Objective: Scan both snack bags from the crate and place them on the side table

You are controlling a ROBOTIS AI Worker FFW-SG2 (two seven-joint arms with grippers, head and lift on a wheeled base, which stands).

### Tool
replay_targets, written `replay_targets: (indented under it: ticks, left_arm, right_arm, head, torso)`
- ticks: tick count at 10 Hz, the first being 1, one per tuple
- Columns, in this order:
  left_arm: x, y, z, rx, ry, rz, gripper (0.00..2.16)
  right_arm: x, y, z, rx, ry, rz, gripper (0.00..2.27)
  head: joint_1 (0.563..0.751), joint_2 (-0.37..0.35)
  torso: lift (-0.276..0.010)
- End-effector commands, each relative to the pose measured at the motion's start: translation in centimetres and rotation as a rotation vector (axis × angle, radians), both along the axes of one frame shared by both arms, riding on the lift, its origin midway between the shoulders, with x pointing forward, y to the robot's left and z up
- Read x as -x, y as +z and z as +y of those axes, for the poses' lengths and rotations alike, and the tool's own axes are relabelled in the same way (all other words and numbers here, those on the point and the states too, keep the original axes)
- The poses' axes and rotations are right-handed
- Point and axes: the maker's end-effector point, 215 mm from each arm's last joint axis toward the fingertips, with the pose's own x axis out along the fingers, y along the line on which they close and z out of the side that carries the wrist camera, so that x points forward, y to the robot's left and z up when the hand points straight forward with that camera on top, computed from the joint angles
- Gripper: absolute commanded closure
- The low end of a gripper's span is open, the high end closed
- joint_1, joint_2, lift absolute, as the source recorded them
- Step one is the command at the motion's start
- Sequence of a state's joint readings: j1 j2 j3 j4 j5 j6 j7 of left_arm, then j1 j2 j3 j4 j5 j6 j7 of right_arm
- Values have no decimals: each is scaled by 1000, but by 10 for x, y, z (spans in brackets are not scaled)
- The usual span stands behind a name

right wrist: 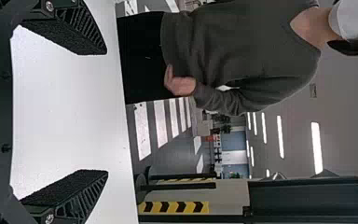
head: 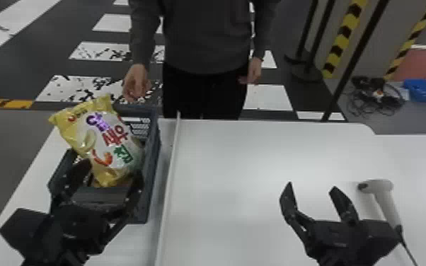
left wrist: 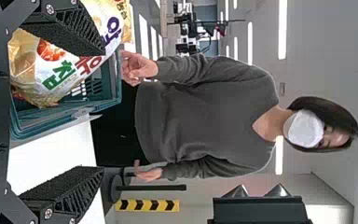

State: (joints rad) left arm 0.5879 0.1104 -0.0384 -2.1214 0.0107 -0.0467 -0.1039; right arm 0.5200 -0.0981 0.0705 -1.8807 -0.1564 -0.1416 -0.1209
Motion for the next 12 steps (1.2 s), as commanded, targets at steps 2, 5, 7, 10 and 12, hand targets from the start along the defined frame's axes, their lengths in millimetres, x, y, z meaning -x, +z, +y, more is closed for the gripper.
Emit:
replay_targets:
  ticks: [2,5,7,10,12]
  left_arm:
    - [-2,3,13,-1,22,-4,124]
    - [-12,16,42,31,41,-28,181]
    - [-24,21,83,67,95,-14,201]
    - [-42,14,129,127,149,35,201]
    - [-60,8,144,167,151,56,201]
  right_arm:
    - [-1,0,0,0,0,1,80]
    - [0,-3,0,1,1,9,80]
    - [-1,-3,1,3,1,10,80]
    - [-3,-1,1,6,3,7,80]
    - [-3,-2,1,5,3,10,80]
  head:
    - [695,-57]
    - [695,-28]
    - [695,-5]
    - [695,70]
    - [695,103]
  torso:
    - [-95]
    - [-95]
    - [-95]
    - [-95]
    - [-95]
